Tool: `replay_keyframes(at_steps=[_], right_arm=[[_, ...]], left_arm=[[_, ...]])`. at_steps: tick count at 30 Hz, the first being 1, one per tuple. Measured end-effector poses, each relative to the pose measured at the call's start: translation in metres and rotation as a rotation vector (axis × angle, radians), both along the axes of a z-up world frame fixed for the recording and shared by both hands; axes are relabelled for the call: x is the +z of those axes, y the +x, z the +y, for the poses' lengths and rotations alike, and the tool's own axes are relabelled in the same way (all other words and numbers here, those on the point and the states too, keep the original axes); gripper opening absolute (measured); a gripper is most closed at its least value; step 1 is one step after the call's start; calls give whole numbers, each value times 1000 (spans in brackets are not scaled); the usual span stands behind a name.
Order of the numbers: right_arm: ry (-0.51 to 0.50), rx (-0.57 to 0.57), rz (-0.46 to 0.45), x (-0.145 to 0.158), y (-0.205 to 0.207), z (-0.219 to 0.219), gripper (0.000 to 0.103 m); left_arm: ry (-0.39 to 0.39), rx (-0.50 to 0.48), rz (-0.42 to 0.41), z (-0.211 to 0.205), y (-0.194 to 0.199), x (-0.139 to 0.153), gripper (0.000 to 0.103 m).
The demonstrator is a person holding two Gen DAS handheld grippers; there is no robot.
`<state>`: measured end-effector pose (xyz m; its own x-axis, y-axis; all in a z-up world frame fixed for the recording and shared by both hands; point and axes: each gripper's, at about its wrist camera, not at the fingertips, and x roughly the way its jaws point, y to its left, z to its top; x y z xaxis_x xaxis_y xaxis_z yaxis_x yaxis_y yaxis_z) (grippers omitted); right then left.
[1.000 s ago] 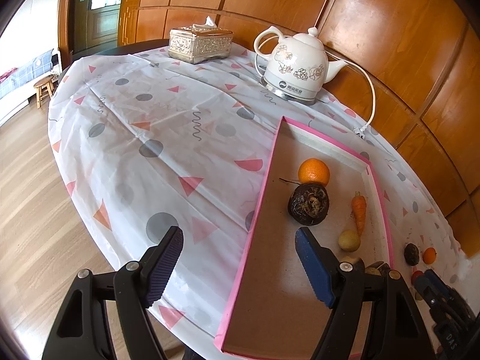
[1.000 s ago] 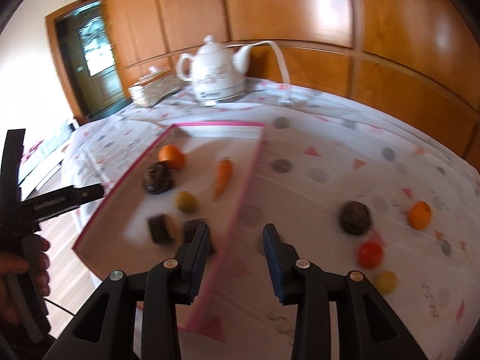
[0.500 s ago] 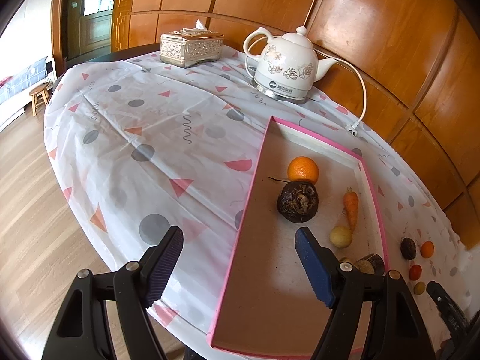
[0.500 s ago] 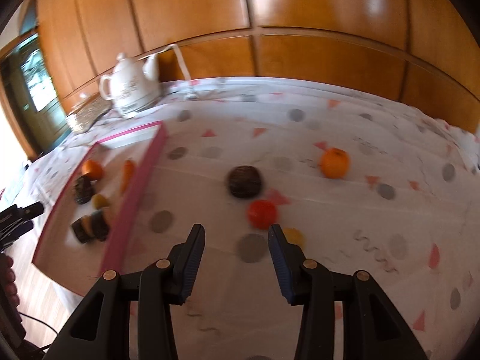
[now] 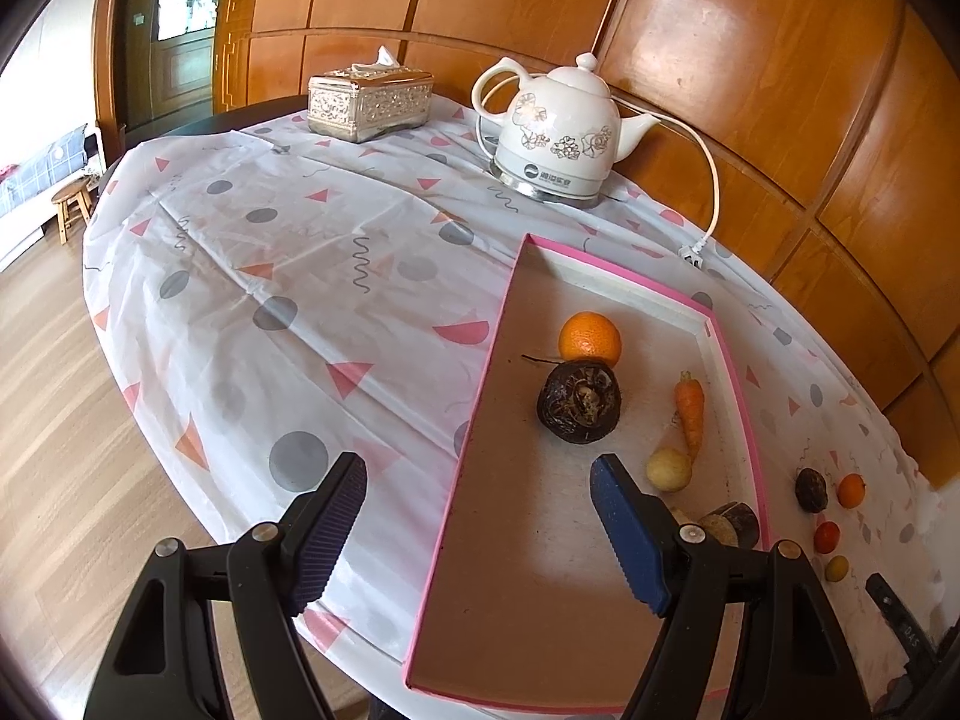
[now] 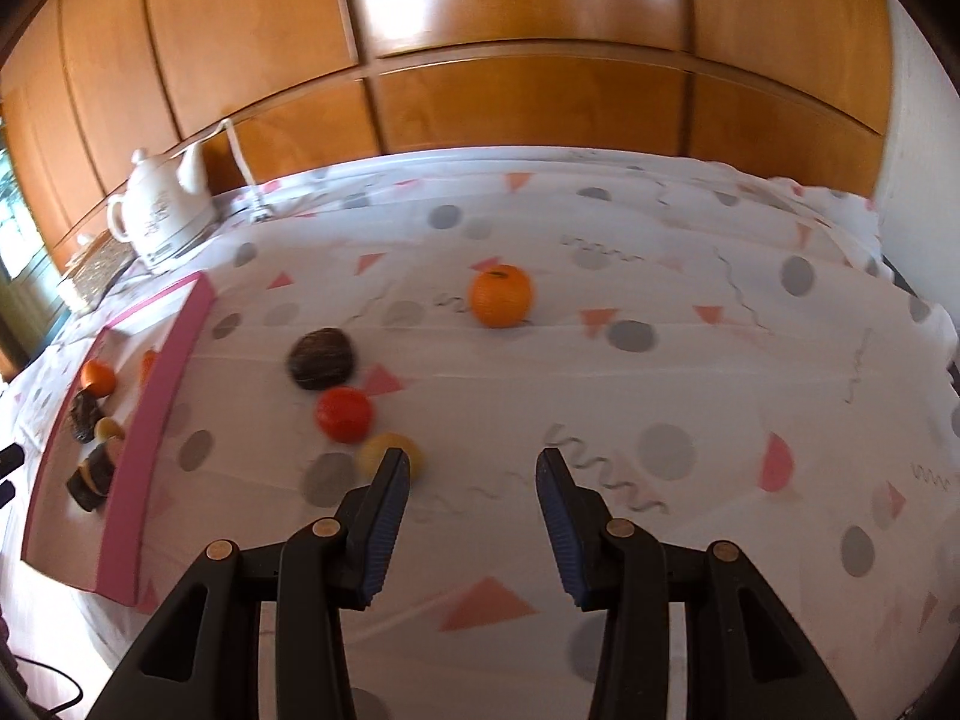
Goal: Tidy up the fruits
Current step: 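Withdraw the open right gripper from the tray, then move the left gripper toward the red tomato in the remaining cluster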
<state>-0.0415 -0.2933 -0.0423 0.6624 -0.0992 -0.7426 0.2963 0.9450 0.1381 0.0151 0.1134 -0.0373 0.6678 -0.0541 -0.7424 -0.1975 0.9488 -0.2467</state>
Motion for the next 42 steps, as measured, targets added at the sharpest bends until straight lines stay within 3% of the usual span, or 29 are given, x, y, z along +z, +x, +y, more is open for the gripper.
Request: replay_keyframes(at_steps=[17, 27, 33, 42], right_arm=[[3, -213, 41, -17, -33, -65, 45], [-11, -364, 48, -24, -51, -98, 45], [-16, -458, 56, -30, -61, -122, 45], [-40, -549, 51, -34, -73, -140, 45]], left_arm=[[12, -23, 3, -9, 5, 2, 77], [29, -89, -18, -24, 9, 12, 77], [22, -201, -26, -50, 13, 21, 77], [-9, -477, -29, -122, 28, 36, 76]])
